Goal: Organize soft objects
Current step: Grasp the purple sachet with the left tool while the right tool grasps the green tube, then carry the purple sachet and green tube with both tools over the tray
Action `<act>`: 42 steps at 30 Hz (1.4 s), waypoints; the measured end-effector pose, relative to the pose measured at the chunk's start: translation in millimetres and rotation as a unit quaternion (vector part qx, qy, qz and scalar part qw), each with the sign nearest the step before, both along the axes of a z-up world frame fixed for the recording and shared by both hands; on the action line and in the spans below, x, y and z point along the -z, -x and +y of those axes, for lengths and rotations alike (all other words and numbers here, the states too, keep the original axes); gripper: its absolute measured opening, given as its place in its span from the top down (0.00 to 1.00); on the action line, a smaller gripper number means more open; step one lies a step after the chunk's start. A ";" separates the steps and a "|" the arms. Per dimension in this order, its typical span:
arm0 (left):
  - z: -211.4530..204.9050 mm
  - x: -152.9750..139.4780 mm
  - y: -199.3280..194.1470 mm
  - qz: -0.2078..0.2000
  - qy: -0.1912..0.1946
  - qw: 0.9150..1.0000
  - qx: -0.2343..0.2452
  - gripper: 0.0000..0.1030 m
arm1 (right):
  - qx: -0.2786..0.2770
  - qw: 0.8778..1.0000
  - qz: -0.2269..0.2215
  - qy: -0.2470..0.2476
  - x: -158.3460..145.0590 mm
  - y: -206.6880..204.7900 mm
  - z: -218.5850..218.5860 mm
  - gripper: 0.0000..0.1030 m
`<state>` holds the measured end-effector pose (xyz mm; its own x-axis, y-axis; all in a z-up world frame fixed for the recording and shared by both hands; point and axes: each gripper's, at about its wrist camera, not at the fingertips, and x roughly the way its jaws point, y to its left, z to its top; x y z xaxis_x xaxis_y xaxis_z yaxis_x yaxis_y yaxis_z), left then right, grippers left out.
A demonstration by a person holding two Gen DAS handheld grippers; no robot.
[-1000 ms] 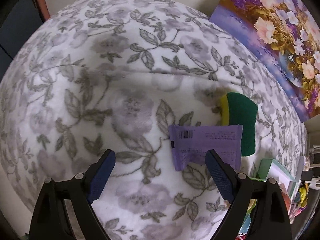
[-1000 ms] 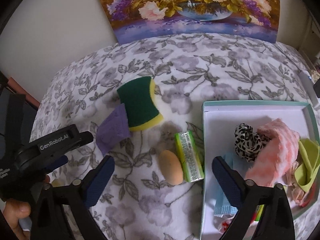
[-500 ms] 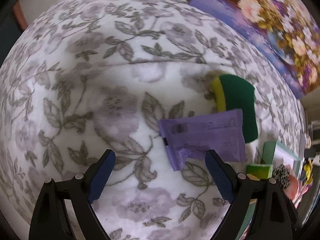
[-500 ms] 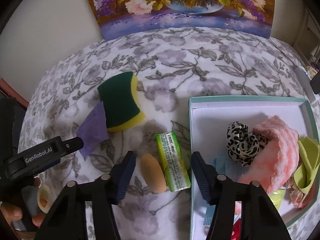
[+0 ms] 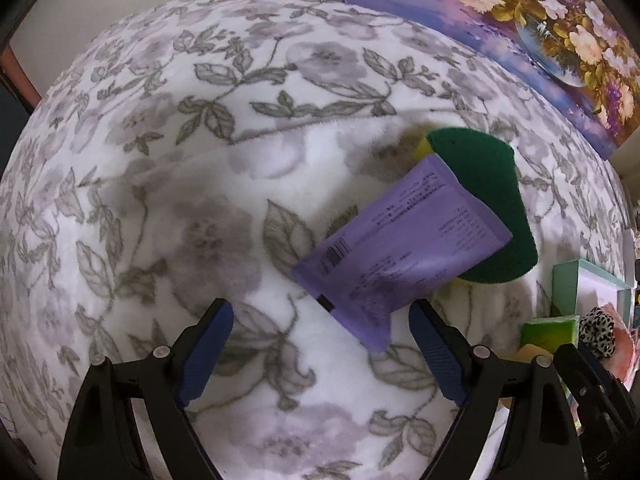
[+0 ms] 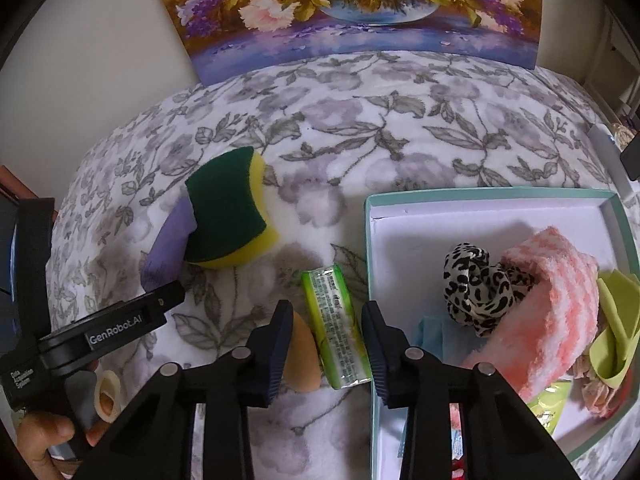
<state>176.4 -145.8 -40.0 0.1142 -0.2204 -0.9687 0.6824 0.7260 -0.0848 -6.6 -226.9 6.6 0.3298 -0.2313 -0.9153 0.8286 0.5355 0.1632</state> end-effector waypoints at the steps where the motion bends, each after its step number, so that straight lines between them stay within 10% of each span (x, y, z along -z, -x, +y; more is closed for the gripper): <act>1: 0.0 -1.1 -1.4 -0.002 0.003 1.000 -0.002 0.21 | -0.001 1.000 0.001 0.001 -0.3 -0.7 0.3 0.64; 42: 4.1 -35.6 -3.7 -0.046 0.020 0.999 0.005 0.48 | -0.010 1.000 -0.019 -0.008 -10.5 6.4 -5.1 0.77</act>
